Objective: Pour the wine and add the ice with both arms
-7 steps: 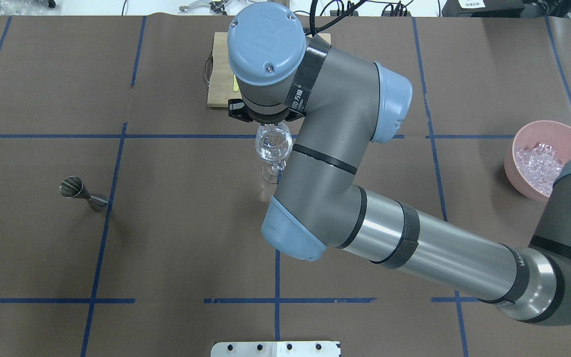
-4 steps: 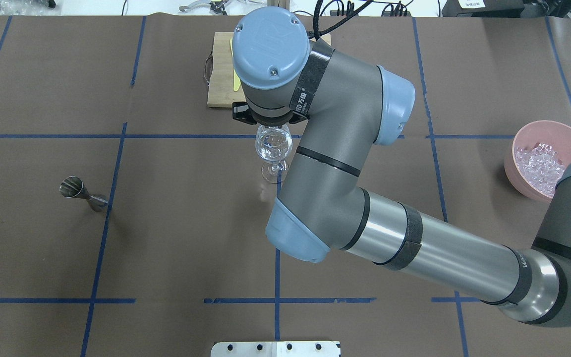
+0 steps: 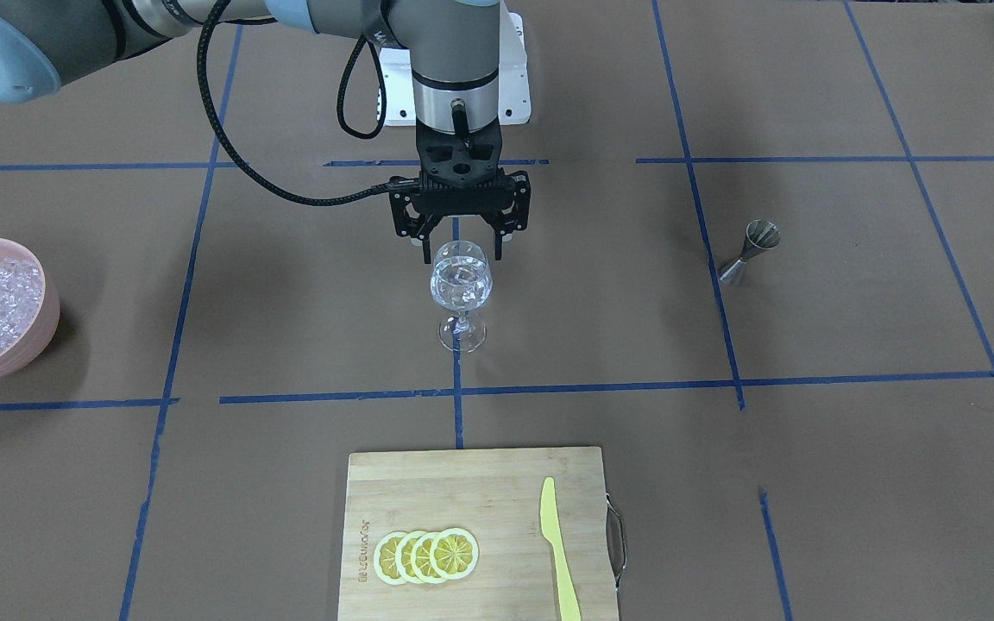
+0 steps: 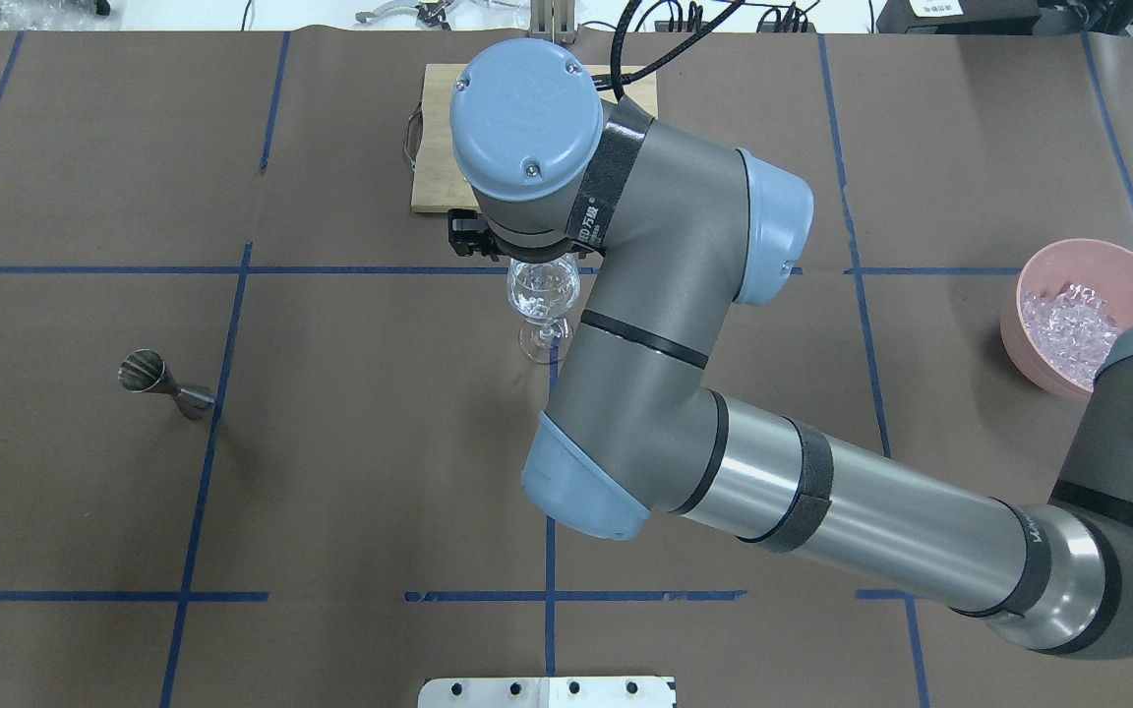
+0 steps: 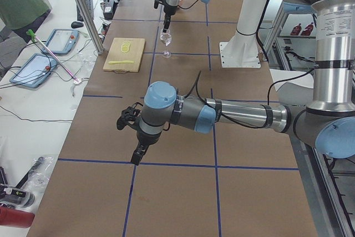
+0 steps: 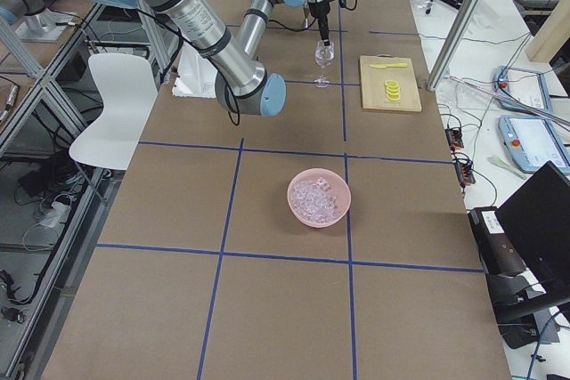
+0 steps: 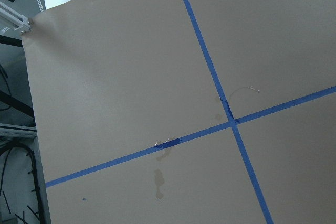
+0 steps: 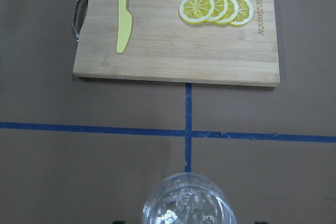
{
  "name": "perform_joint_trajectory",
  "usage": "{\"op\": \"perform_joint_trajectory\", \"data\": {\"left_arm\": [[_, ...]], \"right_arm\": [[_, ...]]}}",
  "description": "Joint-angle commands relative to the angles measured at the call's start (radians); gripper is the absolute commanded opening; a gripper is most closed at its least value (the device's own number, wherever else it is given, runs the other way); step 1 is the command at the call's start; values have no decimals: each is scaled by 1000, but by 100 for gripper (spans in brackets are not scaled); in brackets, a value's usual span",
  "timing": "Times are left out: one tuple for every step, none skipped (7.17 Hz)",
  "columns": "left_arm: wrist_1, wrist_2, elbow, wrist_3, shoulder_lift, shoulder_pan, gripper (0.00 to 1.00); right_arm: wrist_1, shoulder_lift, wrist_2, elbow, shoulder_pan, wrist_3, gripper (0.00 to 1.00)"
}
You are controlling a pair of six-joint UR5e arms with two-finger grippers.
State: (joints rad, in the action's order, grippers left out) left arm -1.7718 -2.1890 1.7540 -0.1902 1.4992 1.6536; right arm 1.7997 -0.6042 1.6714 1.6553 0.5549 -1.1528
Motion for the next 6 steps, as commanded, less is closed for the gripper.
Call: {"op": "perform_joint_trajectory", "data": {"left_arm": [[-1,0,-4,0,-2,0,100],[3,0,-2,0,-4,0,100],[9,0,-8,0,-5,-2,100],[11,-35,-17,0,-36,-2,100],[2,-76,-16,0,-84,0,100],[0,-116,-16,0,-121,0,100]], "right_arm": [[45,7,49,17,3,4,100],[103,1,110,55,61,19,100],[136,-40,182,93,126,83,100],[136,-130,239,159,199,187,100],[136,-223,319,207,292,302,100],[136,-324,362,250,377,446,100]]}}
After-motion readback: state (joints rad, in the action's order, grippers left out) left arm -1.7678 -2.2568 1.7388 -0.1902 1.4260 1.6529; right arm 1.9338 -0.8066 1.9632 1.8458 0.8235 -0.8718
